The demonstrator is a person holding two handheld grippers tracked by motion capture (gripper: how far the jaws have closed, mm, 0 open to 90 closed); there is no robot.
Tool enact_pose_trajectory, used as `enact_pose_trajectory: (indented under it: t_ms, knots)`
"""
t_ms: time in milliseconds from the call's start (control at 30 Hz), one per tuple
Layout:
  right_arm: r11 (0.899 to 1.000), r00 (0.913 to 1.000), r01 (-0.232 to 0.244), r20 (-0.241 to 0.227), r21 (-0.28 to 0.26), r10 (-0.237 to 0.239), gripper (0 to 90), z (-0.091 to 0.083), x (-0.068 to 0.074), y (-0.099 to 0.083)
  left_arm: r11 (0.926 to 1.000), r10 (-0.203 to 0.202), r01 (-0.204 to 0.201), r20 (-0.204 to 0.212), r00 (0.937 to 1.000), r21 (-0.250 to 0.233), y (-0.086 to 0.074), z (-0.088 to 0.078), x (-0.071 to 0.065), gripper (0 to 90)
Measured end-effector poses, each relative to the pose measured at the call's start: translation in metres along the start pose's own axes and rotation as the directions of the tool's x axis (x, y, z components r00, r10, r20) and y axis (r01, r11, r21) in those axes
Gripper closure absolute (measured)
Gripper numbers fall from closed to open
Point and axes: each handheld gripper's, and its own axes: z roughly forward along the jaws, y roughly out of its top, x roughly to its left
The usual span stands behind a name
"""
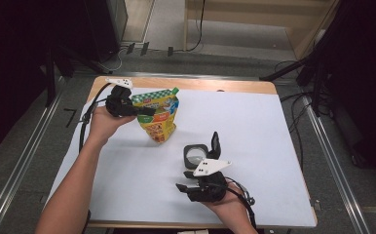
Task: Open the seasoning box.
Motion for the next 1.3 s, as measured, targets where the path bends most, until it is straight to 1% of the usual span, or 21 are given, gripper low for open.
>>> enact_pose_trajectory:
  t_ms: [67, 133, 233, 300, 333, 367, 400, 433, 500, 600, 733, 833, 867, 900, 967, 1033, 1133, 1167, 1200, 1233, 1300]
  knots:
    - [1.000, 1.0000, 0.002, -0.006, 0.004, -0.002, 53.5, 0.003, 0.002, 0.002, 0.9998, -0.014, 0.013, -0.025, 0.9996, -0.011, 0.002, -0.004, -0.003, 90.0]
    - [1.000, 1.0000, 0.002, -0.007, -0.004, -0.002, 53.5, 0.005, 0.004, 0.004, 0.9993, -0.027, 0.026, -0.017, 0.9995, -0.025, 0.005, -0.011, -0.007, 90.0]
    - [1.000, 0.9999, 0.012, -0.005, -0.024, -0.013, 52.3, 0.008, 0.006, 0.007, 0.9994, -0.022, 0.021, -0.036, 0.9991, -0.026, 0.009, -0.021, -0.017, 90.0]
    - [0.999, 0.9998, 0.019, -0.007, -0.040, -0.019, 49.8, 0.012, 0.008, 0.009, 0.9994, -0.013, 0.012, -0.038, 0.9992, -0.032, 0.010, -0.027, -0.023, 90.0]
    - [0.999, 0.9999, 0.013, -0.008, -0.041, -0.013, 49.7, 0.013, 0.009, 0.011, 0.9994, -0.014, 0.012, -0.036, 0.9993, -0.033, 0.010, -0.029, -0.026, 90.0]
    - [1.000, 0.9999, -0.002, -0.016, -0.029, 0.001, 48.9, 0.016, 0.010, 0.013, 0.9994, -0.011, 0.010, -0.040, 0.9991, -0.033, 0.010, -0.032, -0.029, 90.0]
    - [1.000, 0.9995, -0.022, -0.021, -0.021, 0.022, 47.7, 0.018, 0.011, 0.015, 0.9992, -0.008, 0.007, -0.036, 0.9993, -0.040, 0.009, -0.034, -0.031, 90.0]
    - [0.999, 0.9992, -0.032, -0.025, -0.018, 0.031, 46.9, 0.020, 0.012, 0.017, 0.9990, -0.006, 0.004, -0.034, 0.9994, -0.044, 0.009, -0.036, -0.033, 90.0]
    - [1.000, 0.9993, -0.027, -0.026, -0.015, 0.026, 46.8, 0.025, 0.015, 0.020, 0.9989, -0.005, 0.003, -0.030, 0.9995, -0.047, 0.008, -0.040, -0.037, 90.0]
    - [1.000, 0.9998, -0.003, -0.017, -0.007, 0.003, 47.4, 0.033, 0.020, 0.025, 0.9990, -0.002, 0.000, -0.032, 0.9995, -0.044, 0.008, -0.045, -0.045, 90.0]
    - [1.000, 0.9997, 0.003, -0.025, -0.003, -0.003, 47.7, 0.043, 0.026, 0.036, 0.9988, -0.010, 0.009, -0.019, 0.9998, -0.048, 0.008, -0.050, -0.054, 90.0]
    - [1.000, 0.9997, 0.006, -0.024, -0.006, -0.006, 47.9, 0.055, 0.026, 0.041, 0.9987, -0.011, 0.011, -0.009, 0.9999, -0.049, 0.007, -0.055, -0.061, 90.0]
    - [1.000, 0.9996, 0.002, -0.027, -0.004, -0.002, 49.9, 0.058, 0.026, 0.041, 0.9987, -0.014, 0.014, -0.011, 0.9998, -0.049, 0.007, -0.058, -0.063, 90.0]
    - [1.000, 0.9997, 0.008, -0.025, 0.002, -0.008, 53.5, 0.062, 0.026, 0.042, 0.9986, -0.018, 0.017, -0.008, 0.9998, -0.049, 0.006, -0.060, -0.065, 90.0]
    - [1.000, 0.9995, 0.005, -0.032, 0.005, -0.004, 58.7, 0.065, 0.026, 0.043, 0.9987, -0.019, 0.018, -0.011, 0.9998, -0.047, 0.005, -0.064, -0.069, 90.0]
    - [1.000, 0.9993, 0.001, -0.036, 0.003, -0.001, 59.7, 0.068, 0.028, 0.043, 0.9989, -0.022, 0.022, -0.020, 0.9996, -0.042, 0.004, -0.068, -0.073, 90.0]
    - [1.000, 0.9998, 0.008, -0.020, 0.002, -0.007, 60.1, 0.073, 0.028, 0.044, 0.9992, -0.023, 0.022, -0.030, 0.9993, -0.034, 0.002, -0.072, -0.078, 90.0]
    - [1.000, 0.9999, 0.001, -0.011, -0.002, -0.001, 62.2, 0.075, 0.027, 0.045, 0.9992, -0.025, 0.024, -0.030, 0.9992, -0.033, 0.001, -0.074, -0.080, 90.0]
    - [1.000, 1.0000, 0.007, -0.002, -0.009, -0.007, 66.2, 0.077, 0.026, 0.046, 0.9991, -0.026, 0.025, -0.030, 0.9992, -0.033, 0.000, -0.075, -0.081, 90.0]
    - [1.000, 1.0000, 0.001, -0.001, -0.009, -0.001, 68.7, 0.079, 0.026, 0.046, 0.9991, -0.029, 0.028, -0.029, 0.9991, -0.032, -0.001, -0.075, -0.082, 90.0]
    - [1.000, 0.9999, 0.000, 0.011, -0.024, 0.000, 71.1, 0.083, 0.025, 0.047, 0.9991, -0.031, 0.031, -0.019, 0.9993, -0.031, -0.002, -0.077, -0.084, 90.0]
